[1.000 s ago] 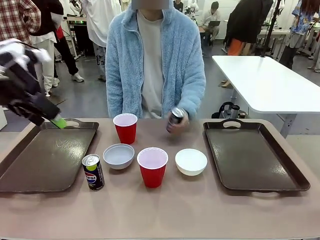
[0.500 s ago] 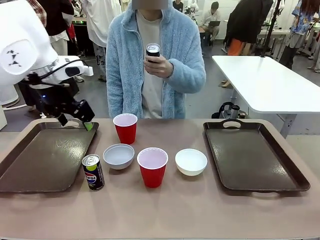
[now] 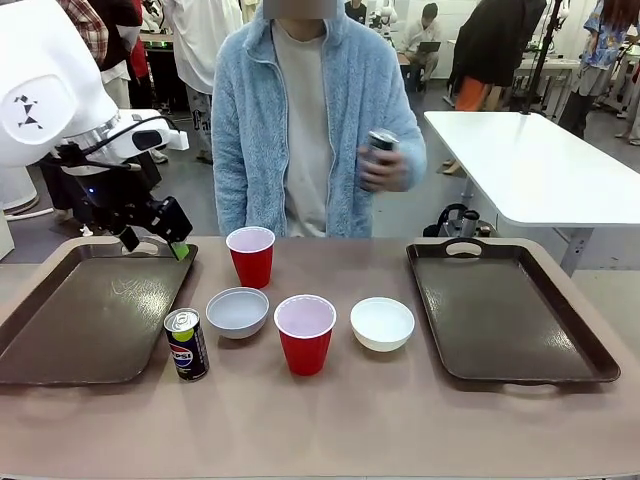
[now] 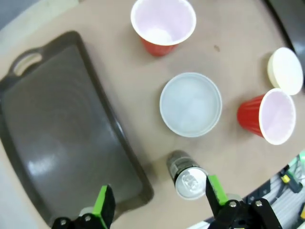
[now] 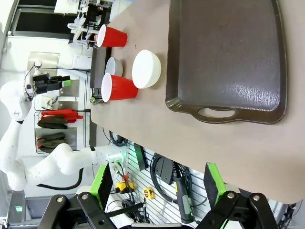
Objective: Prepare tableware on both trays.
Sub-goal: Pick up a Picnic Bowl from the table and place it on a Handle tray.
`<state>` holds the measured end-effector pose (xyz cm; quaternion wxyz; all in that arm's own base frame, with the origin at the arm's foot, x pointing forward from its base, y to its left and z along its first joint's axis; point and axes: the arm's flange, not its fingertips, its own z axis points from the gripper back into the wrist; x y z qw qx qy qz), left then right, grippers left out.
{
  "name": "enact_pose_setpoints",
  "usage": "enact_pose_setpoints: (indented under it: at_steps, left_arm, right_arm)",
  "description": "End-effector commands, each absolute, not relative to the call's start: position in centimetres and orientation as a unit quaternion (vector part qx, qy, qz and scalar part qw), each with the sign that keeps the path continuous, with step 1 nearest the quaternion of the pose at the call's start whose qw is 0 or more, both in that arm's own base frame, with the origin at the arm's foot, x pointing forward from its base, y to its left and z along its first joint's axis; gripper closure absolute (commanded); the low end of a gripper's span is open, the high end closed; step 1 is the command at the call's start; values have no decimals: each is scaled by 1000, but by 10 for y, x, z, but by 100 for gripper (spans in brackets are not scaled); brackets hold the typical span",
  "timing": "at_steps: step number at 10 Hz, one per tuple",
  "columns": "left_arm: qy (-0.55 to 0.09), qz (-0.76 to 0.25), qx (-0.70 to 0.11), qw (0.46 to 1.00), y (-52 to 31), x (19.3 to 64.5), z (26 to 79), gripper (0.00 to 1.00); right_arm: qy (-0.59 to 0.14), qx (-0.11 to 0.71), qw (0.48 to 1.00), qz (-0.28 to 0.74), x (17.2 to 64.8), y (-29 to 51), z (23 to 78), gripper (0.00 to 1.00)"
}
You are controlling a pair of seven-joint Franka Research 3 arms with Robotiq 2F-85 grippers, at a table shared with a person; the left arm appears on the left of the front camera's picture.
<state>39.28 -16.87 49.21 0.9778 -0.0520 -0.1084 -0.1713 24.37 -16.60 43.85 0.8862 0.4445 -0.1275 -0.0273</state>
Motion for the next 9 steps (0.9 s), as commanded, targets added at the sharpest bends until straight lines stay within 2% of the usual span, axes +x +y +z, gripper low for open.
enact_pose_setpoints:
  at_steps: [1,6,9]
  left_arm:
    - [-96,-145,-73,982,-178,415,470,0]
    - [-113,-112,-45,986,-210,451,406,0]
    - [-106,-110,-1,988,-228,454,367,0]
  right_arm:
    - [-131,457,879,-33,247,-165,440,0]
    - [-131,457,879,-33,247,-165,440,0]
    - [-131,457,879,-33,247,-165,440,0]
